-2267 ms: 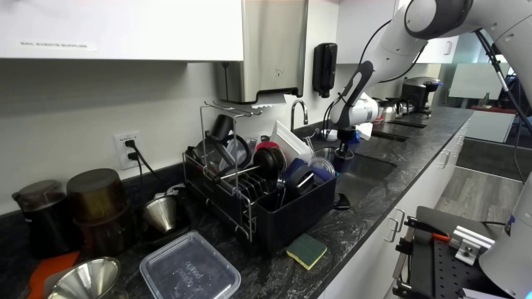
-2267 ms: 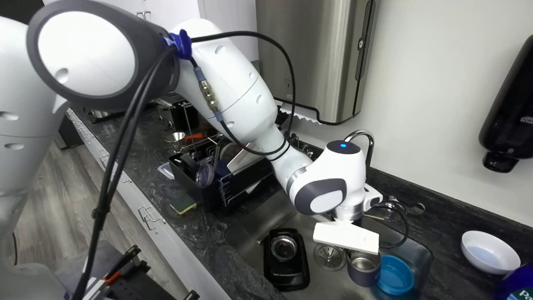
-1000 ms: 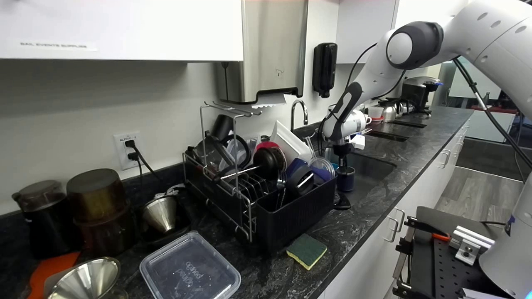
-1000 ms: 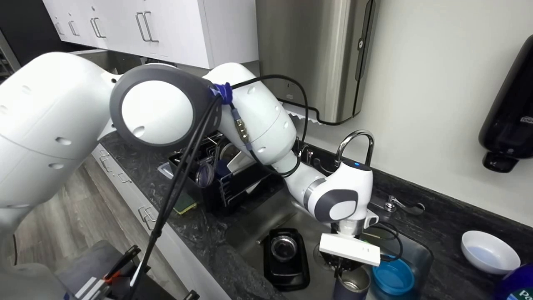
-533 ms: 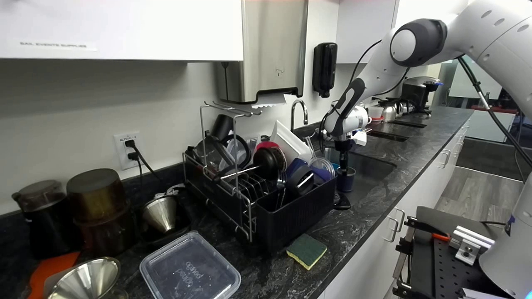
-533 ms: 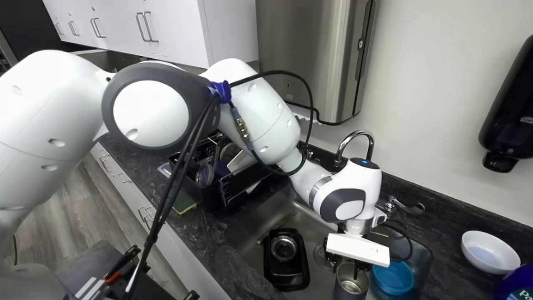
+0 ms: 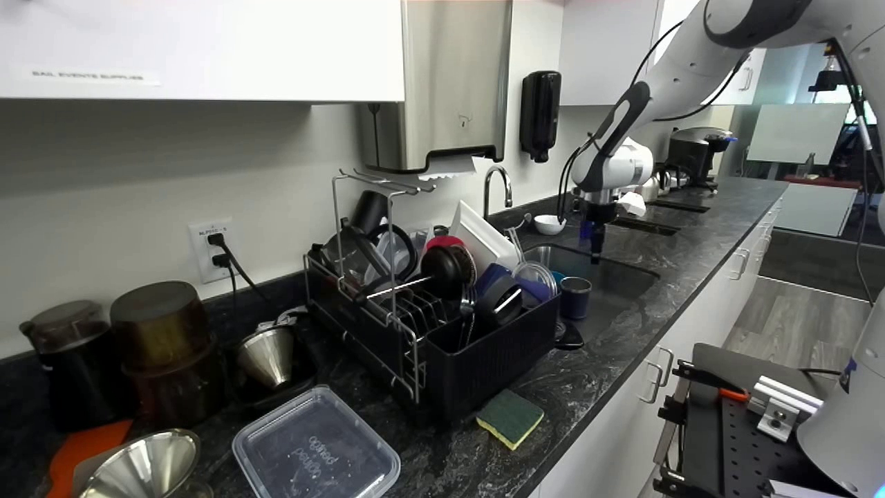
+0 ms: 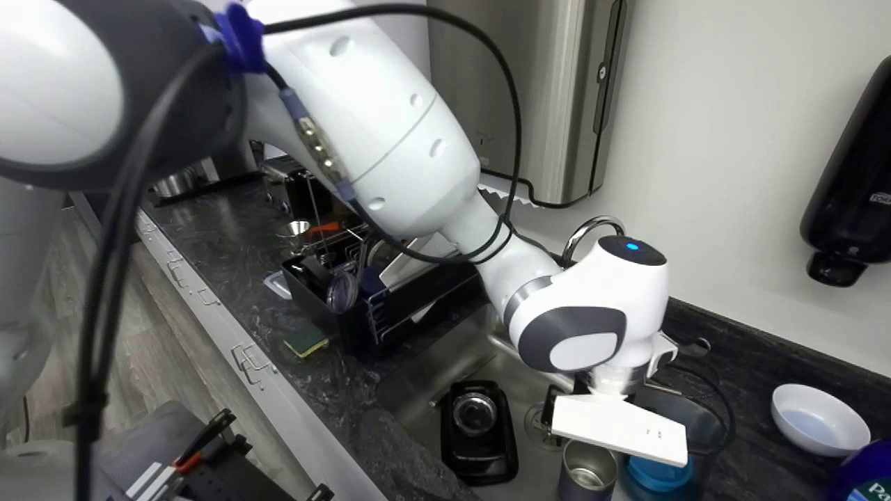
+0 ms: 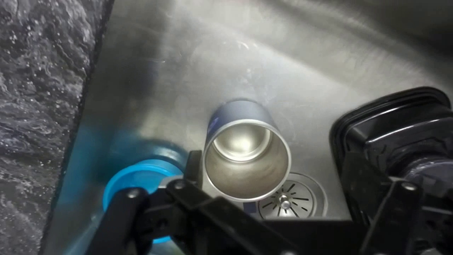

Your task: Take the cup from the kitchen holder and put it in the sink

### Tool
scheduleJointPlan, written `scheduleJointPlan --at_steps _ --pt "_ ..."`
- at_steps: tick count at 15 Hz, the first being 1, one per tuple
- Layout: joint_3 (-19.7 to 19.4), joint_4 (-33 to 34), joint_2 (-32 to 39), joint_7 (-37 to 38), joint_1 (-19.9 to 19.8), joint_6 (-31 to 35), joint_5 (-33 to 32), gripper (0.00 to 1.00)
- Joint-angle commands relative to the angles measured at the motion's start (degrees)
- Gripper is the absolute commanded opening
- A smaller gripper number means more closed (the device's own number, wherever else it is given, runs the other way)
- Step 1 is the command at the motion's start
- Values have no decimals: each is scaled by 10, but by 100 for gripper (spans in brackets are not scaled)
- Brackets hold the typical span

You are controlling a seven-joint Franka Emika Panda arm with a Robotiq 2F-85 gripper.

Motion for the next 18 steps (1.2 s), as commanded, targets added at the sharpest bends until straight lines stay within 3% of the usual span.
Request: scheduleJointPlan --at_steps 1,3,5,10,18 --pt "50 -102 -105 -104 -63 10 80 100" --pt "64 -139 -158 -179 -87 -12 152 100" --pt "54 -173 -210 -226 -85 -47 214 100" --pt "-2 -252 -320 -235 -31 -135 314 100" --pt "-84 -349 -421 -174 91 -110 337 100"
